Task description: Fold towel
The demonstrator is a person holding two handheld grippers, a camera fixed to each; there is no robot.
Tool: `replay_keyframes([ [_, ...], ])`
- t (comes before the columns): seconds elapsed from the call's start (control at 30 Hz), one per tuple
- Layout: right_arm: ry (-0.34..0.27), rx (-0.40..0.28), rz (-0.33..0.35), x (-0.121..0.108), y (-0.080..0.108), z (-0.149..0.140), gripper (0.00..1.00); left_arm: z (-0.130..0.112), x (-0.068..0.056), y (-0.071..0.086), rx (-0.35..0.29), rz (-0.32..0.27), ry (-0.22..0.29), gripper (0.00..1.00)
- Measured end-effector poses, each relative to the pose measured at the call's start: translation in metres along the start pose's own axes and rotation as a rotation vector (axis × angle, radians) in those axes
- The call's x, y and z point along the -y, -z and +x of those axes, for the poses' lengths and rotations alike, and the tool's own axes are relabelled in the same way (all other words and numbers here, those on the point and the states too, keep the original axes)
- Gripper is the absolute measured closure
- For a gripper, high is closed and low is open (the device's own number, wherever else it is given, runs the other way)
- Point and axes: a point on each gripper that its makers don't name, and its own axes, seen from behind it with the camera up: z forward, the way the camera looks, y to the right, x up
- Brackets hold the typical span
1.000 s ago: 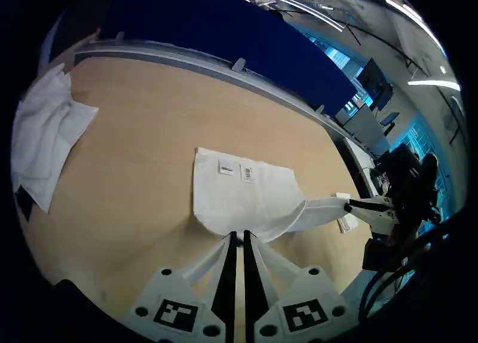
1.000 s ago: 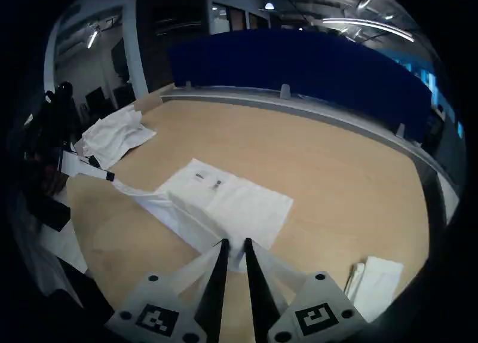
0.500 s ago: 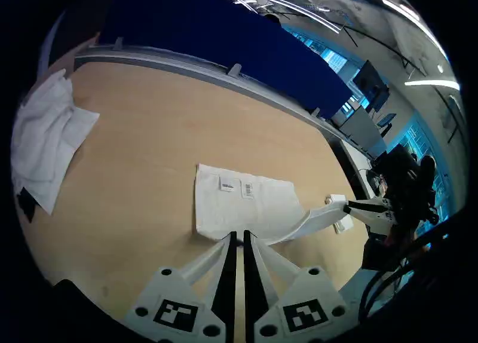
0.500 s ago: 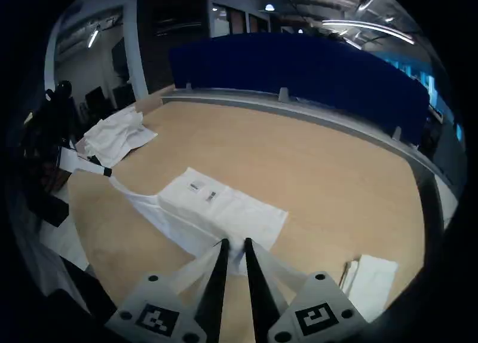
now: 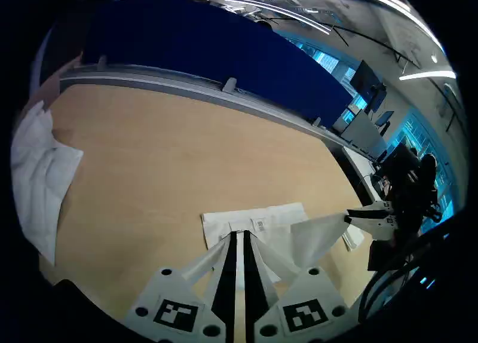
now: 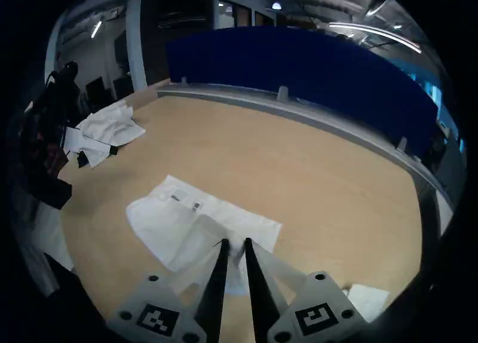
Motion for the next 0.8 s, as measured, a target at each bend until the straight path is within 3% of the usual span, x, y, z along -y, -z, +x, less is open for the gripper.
replay_keyframes([
  [0.17, -0.023, 0.021, -0.001, -0.007, -0.02, -0.007, 0.79, 0.001, 0.001, -0.015, 0.011, -0.002, -0.016, 0.92],
  [0.3, -0.036, 0.017, 0.006, -0.005, -0.027, -0.004, 0.79, -0.009, -0.004, -0.02, 0.035, -0.021, -0.018, 0.84],
  [0.63, -0.031, 0.013, 0.014, 0.0, -0.025, -0.003, 0.8, -0.04, -0.003, -0.032, 0.107, -0.008, -0.061, 0.63],
  [0.8, -0.039, 0.013, 0.012, 0.0, -0.025, -0.006, 0.8, -0.044, -0.004, -0.03, 0.112, -0.009, -0.059, 0.42],
])
